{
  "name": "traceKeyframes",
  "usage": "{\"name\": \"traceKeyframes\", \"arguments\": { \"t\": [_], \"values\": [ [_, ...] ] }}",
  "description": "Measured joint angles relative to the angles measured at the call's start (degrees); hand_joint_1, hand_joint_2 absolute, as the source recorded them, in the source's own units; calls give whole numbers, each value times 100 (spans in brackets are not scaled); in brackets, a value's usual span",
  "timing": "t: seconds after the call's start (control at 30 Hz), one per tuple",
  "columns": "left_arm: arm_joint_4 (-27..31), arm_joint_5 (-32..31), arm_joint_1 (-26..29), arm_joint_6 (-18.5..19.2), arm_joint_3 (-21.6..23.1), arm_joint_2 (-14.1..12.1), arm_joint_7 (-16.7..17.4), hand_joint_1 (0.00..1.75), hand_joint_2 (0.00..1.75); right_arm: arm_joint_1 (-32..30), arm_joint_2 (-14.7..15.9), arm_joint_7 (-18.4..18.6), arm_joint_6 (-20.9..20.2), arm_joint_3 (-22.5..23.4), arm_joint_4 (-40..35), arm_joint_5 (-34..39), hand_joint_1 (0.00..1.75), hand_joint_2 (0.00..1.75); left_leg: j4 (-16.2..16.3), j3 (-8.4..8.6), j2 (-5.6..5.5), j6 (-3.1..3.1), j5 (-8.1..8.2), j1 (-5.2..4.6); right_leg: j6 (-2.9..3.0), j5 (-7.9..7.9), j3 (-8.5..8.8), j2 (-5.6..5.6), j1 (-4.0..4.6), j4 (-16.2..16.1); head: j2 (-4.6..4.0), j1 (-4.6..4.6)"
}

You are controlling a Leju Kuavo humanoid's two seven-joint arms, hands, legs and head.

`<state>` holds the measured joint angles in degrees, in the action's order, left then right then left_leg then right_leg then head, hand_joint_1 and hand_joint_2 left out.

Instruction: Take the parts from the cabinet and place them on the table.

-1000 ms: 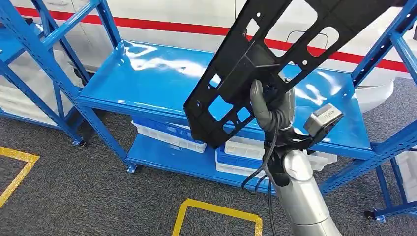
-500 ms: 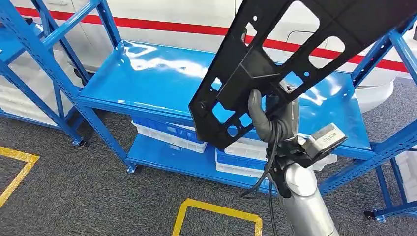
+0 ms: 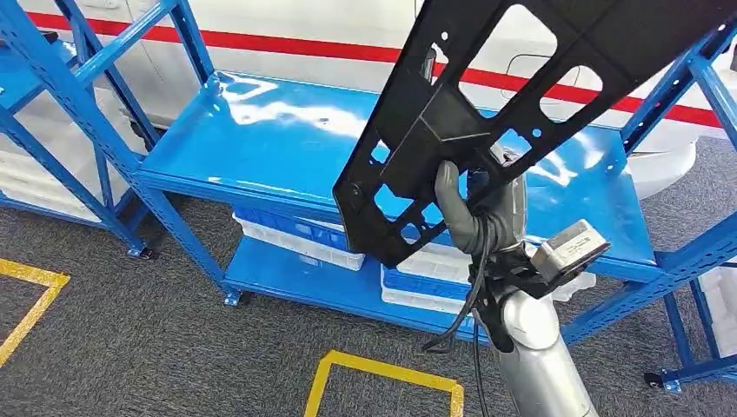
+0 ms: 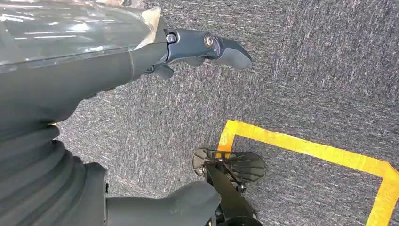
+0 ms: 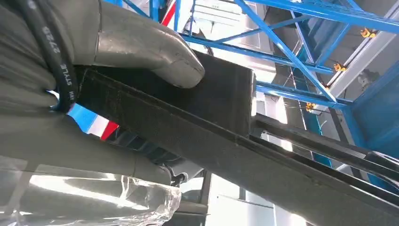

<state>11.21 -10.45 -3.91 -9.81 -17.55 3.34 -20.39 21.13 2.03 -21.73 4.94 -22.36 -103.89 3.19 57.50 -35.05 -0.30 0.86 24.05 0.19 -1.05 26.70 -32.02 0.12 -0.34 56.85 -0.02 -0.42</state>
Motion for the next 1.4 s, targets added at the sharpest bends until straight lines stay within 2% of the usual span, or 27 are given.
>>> {"name": "traceKeyframes", "arguments": {
  "t": [0.33, 0.4, 0.43, 0.47, 0.5, 0.53, 0.57, 0.63, 0.67, 0.7, 0.73, 0.77, 0.8, 0.83, 0.87, 0.9, 1.0, 1.03, 1.1, 1.13, 1.17, 1.2, 1.23, 1.27, 1.33, 1.37, 1.4],
  "values": [
    [0, 9, -5, 66, -7, 7, 2, 0, 175, -1, 0, -9, -48, 0, 0, -37, 175, 175, 3, -1, 0, 3, 8, -5, -2, -1, 1, 0, -13, -3, 0, 0],
    [2, 33, -9, 133, -13, 2, 2, 0, 175, -26, 0, -61, -94, -2, 7, -68, 175, 175, 12, -3, 0, 30, 24, -28, -24, 6, 6, 0, -44, -4, 0, 0],
    [2, 44, -11, 136, -13, -11, 2, 0, 175, -26, 0, -72, -94, -4, 20, -74, 175, 175, 38, 0, -6, 96, 37, -64, -81, -4, 22, -1, -97, -8, 0, -2],
    [4, 50, -12, 138, -13, -13, 2, 0, 175, -26, 0, -72, -94, -4, 20, -77, 175, 175, 38, 0, -9, 114, 24, -73, -109, -20, 29, -2, -108, -24, 0, 0],
    [4, 52, -17, 138, -13, -17, 2, 0, 175, -25, 0, -72, -94, -2, 20, -85, 175, 175, -13, 16, -5, 154, -8, -61, -130, -28, 30, -1, -90, -34, 0, -4],
    [4, 52, -20, 138, -13, -13, 2, 0, 175, -31, 2, -72, -94, -4, 20, -96, 175, 175, -83, 47, 21, 197, -55, -6, -126, 62, -6, -10, -93, 45, 0, 0],
    [4, 66, -26, 138, -13, -9, 2, 0, 175, -29, 2, -70, -92, -7, 22, -105, 175, 175, -95, 45, 24, 224, -72, -3, -76, 250, -107, -7, -80, 280, 0, 4],
    [4, 68, -29, 138, -15, -9, 2, 0, 175, -38, 11, -68, -92, -18, 37, -116, 175, 175, -94, 22, 29, 242, -83, -3, 7, 669, -477, -7, -89, 1142, 0, 31],
    [4, 72, -28, 138, -18, -9, 2, 0, 175, -54, 18, -63, -92, -22, 55, -116, 175, 175, -90, 0, 28, 239, -92, -5, 8, 838, -677, -7, -91, 1613, 0, 24],
    [2, 76, -25, 138, -20, -7, 2, 0, 175, -66, 33, -55, -90, -26, 72, -116, 175, 175, -89, -15, 27, 230, -106, -5, -19, 857, -743, -7, -90, 1807, 2, 33],
    [2, 76, -22, 138, -22, -2, 2, 0, 175, -62, 44, -46, -90, -33, 92, -116, 175, 175, -88, -32, 25, 216, -120, -3, -68, 795, -678, -8, -92, 1728, 0, 26],
    [2, 77, -22, 138, -31, 2, 2, 0, 175, -58, 50, -33, -90, -37, 107, -116, 175, 175, -84, -49, 17, 197, -138, 2, -126, 661, -506, -8, -95, 1432, 0, 31],
    [2, 76, -23, 138, -48, 15, 2, 0, 175, -51, 52, -13, -87, -44, 122, -116, 175, 175, -80, -64, 11, 167, -158, 13, -197, 445, -163, -10, -104, 837, 0, 26],
    [4, 76, -24, 138, -59, 20, 2, 0, 175, -33, 52, -7, -87, -50, 133, -114, 175, 175, -61, -79, 7, 141, -172, 20, -240, 307, 143, -13, -136, 306, 0, 33],
    [4, 79, -25, 136, -81, 13, 2, 0, 175, 3, 52, 2, -85, -59, 153, -111, 175, 175, -29, -111, 7, 102, -180, -8, -198, 328, 300, -10, -149, 27, 2, 31],
    [4, 79, -31, 133, -105, 18, -2, 0, 175, 15, 50, 13, -81, -70, 171, -109, 175, 175, -25, -123, -3, 55, -207, -8, -147, 199, 262, 56, -69, 147, 0, 20],
    [4, 79, -29, 129, -131, 20, 0, 0, 175, 56, 35, 41, -31, -74, 216, -114, 175, 175, 3, -170, -23, -38, -259, 2, -30, 220, 184, 58, -78, 124, 0, 17],
    [4, 79, -25, 125, -146, 20, 0, 0, 175, 72, 31, 48, -11, -74, 241, -122, 175, 175, 42, -212, -20, -76, -225, 53, 61, 158, 114, 40, -146, 102, 0, 11],
    [4, 79, -28, 122, -155, 28, 4, 0, 175, 108, -7, 66, 20, -76, 273, -151, 175, 175, 541, -415, 14, -124, 358, 73, 191, 76, 58, 28, -113, 103, 0, 0],
    [4, 79, -32, 116, -157, 31, 4, 0, 175, 116, -26, 85, 28, -76, 300, -177, 175, 175, 1073, -590, 11, -157, 720, 73, 232, 31, -5, 18, -91, 107, 2, -2],
    [4, 79, -35, 116, -157, 31, 4, 0, 175, 114, -33, 96, 41, -76, 323, -203, 175, 175, 1505, -710, 12, -179, 936, 77, 240, -6, -60, 11, -70, 109, 0, -2],
    [4, 81, -35, 116, -160, 31, 4, 0, 175, 113, -39, 109, 50, -76, 348, -223, 175, 175, 1798, -763, 13, -186, 1014, 80, 242, -44, -110, 4, -52, 111, 0, -2],
    [4, 85, -34, 116, -160, 31, 4, 0, 175, 115, -46, 114, 66, -74, 378, -247, 175, 175, 1855, -705, 13, -178, 956, 80, 238, -81, -159, 2, -37, 113, 0, 0],
    [4, 83, -36, 116, -160, 35, 4, 0, 175, 115, -52, 111, 100, -74, 408, -299, 175, 175, 1643, -505, 13, -153, 784, 79, 236, -123, -211, 1, -26, 114, 2, -4],
    [4, 83, -45, 116, -160, 35, 0, 0, 175, 122, -57, 111, 146, -74, 453, -380, 175, 175, 669, 211, 10, -67, 474, 70, 218, -187, -268, 2, -1, 114, 0, -4],
    [11, 83, -58, 116, -160, 33, 0, 0, 175, 131, -57, 111, 151, -74, 466, -398, 175, 175, 191, 535, -4, 0, 528, 45, 193, -206, -272, -1, -7, 115, 0, -2],
    [17, 83, -69, 116, -160, 31, -2, 0, 175, 143, -55, 107, 157, -72, 479, -415, 175, 175, -38, 655, 10, 13, 584, 23, 153, -241, -299, -4, 41, 119, 0, 4]
  ]
}}
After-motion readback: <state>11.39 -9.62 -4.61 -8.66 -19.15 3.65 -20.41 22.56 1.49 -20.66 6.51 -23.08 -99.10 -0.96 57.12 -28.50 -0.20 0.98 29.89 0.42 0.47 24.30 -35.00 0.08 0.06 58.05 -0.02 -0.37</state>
